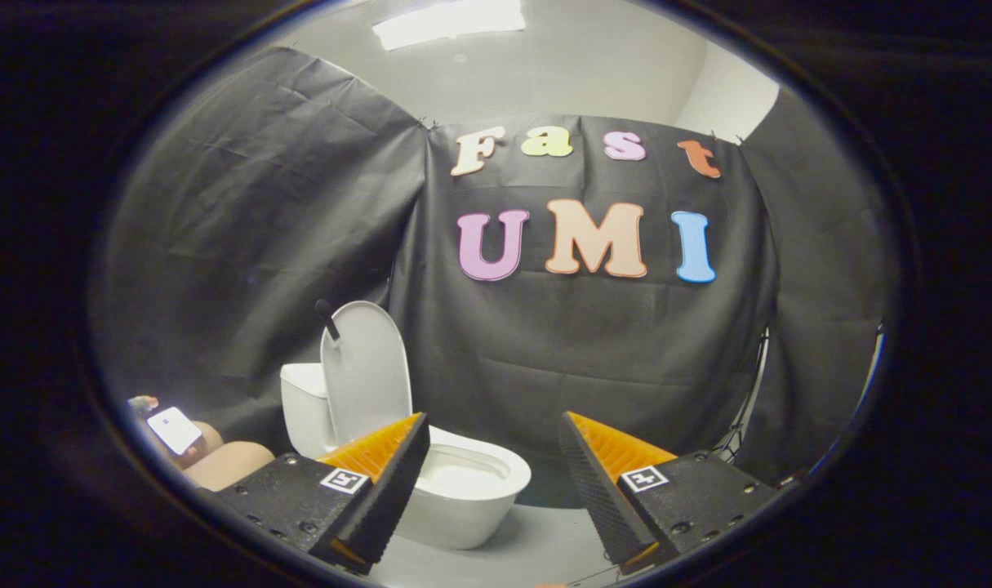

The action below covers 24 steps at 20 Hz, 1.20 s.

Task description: Open the toilet lid.

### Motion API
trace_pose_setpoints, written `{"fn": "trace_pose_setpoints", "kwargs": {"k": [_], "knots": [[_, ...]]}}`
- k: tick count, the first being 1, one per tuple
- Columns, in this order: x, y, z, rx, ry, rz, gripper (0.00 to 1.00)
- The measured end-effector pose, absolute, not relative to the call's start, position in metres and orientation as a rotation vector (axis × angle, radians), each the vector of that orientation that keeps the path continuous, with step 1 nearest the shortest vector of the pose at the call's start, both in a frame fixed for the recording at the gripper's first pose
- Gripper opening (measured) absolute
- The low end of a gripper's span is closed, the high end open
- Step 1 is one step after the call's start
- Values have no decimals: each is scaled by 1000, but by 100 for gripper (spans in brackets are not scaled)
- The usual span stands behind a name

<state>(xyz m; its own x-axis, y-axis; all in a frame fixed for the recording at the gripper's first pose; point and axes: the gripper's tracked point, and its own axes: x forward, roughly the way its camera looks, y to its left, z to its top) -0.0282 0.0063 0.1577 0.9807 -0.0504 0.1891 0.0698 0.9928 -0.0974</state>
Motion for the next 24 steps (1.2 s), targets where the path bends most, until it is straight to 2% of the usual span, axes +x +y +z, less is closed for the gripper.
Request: {"fn": "trace_pose_setpoints", "kwargs": {"k": [24], "knots": [[-22,12,143,-173,-172,-48,97]]}}
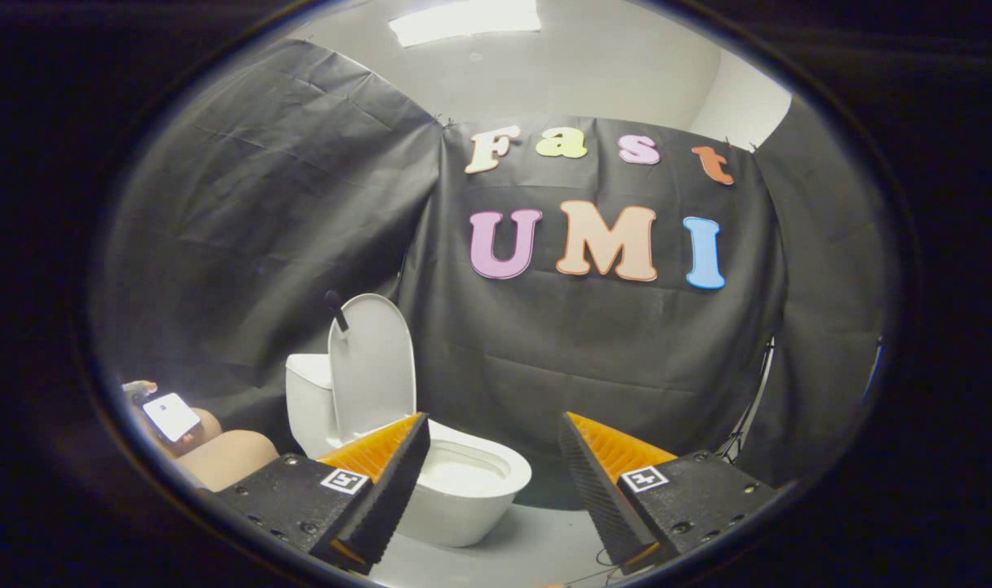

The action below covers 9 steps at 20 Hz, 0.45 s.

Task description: Open the toilet lid.

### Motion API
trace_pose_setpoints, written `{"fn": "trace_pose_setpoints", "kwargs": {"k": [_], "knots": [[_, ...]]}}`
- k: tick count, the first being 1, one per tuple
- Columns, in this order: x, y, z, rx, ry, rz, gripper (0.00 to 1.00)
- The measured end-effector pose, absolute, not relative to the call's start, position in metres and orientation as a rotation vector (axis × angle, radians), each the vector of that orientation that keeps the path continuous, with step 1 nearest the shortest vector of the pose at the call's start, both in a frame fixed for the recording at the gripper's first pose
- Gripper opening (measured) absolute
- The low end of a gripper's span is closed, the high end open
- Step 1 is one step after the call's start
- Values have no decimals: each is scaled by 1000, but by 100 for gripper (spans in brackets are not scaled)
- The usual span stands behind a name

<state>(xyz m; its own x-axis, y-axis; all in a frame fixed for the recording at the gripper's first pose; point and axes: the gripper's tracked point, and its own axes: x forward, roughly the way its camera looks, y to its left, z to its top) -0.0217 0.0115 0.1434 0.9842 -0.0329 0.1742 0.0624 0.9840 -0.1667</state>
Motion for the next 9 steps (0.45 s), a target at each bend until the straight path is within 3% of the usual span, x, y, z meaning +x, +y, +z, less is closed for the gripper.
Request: {"fn": "trace_pose_setpoints", "kwargs": {"k": [9], "knots": [[-20,10,137,-178,-159,-53,97]]}}
